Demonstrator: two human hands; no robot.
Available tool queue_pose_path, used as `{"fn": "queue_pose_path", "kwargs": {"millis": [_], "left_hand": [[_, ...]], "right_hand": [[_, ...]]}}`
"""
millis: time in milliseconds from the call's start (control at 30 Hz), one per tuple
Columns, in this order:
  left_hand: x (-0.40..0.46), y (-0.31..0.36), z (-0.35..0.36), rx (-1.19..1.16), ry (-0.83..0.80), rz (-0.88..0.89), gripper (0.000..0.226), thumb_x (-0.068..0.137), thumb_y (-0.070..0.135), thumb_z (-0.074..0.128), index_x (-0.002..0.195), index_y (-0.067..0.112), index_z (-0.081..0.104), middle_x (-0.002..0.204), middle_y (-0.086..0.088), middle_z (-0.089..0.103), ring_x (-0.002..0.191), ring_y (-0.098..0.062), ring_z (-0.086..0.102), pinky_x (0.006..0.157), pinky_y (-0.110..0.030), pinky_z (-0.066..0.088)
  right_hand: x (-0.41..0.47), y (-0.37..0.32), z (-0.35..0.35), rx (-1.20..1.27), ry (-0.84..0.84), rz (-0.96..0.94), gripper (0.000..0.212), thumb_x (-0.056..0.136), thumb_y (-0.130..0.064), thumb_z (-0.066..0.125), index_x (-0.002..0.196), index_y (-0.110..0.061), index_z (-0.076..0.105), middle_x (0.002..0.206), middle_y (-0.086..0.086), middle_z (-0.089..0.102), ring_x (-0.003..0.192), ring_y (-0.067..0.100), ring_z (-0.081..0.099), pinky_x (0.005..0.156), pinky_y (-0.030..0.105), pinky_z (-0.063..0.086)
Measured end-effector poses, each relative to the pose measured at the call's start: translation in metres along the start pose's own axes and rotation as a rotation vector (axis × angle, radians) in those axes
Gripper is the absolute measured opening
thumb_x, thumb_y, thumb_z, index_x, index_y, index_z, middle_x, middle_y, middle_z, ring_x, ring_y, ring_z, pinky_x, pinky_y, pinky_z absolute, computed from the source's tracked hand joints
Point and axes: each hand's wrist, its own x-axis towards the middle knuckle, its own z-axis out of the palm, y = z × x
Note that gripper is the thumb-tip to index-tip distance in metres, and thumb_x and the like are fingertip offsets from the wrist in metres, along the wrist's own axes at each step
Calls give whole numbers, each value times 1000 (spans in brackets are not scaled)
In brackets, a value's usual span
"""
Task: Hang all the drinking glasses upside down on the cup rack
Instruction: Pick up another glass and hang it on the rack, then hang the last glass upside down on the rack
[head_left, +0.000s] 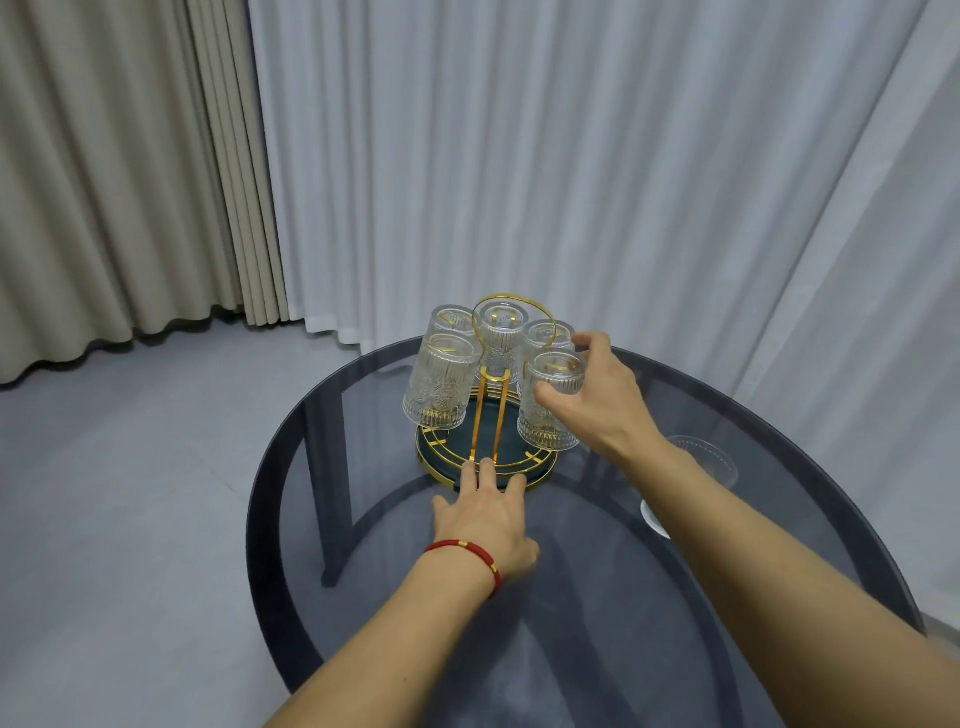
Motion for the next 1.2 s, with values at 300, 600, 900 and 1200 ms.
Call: {"fn": "queue_pose_path", "kwargs": {"millis": [300, 600, 900, 1200], "left_hand": [[-3, 11, -3, -191, 167, 56, 62, 91, 30, 58, 150, 24, 39, 156, -8, 38, 147, -32, 30, 113, -53, 40], [-19, 36, -2, -542, 344, 189, 49, 87, 21, 62, 136, 22, 57, 132, -2, 63, 125, -19, 56, 109, -38, 46], [-27, 43, 5, -603, 322, 187, 45, 87, 24, 64, 132, 27, 57, 115, 4, 66, 103, -13, 62, 93, -31, 54], [-27, 43, 6, -705, 292, 225, 51, 83, 42, 70, 131, 34, 56, 110, 12, 65, 94, -6, 67, 83, -26, 56]], "right_hand": [[-36, 21, -15, 43, 74, -62, 62, 95, -28, 70, 149, -13, 46, 147, 9, 58, 137, 24, 55, 111, 38, 45], [-116, 116, -54, 130, 480, 150, 72, 82, -25, 69, 148, -11, 44, 142, 11, 52, 131, 28, 52, 110, 37, 42], [-105, 139, -23, 112, 116, 466, 111, 72, -45, 90, 159, -21, 24, 145, 14, 63, 129, 42, 61, 106, 53, 50], [-118, 125, -33, 200, 135, 250, 79, 67, -31, 91, 135, -35, 50, 128, 1, 62, 114, 22, 64, 93, 36, 52]]}}
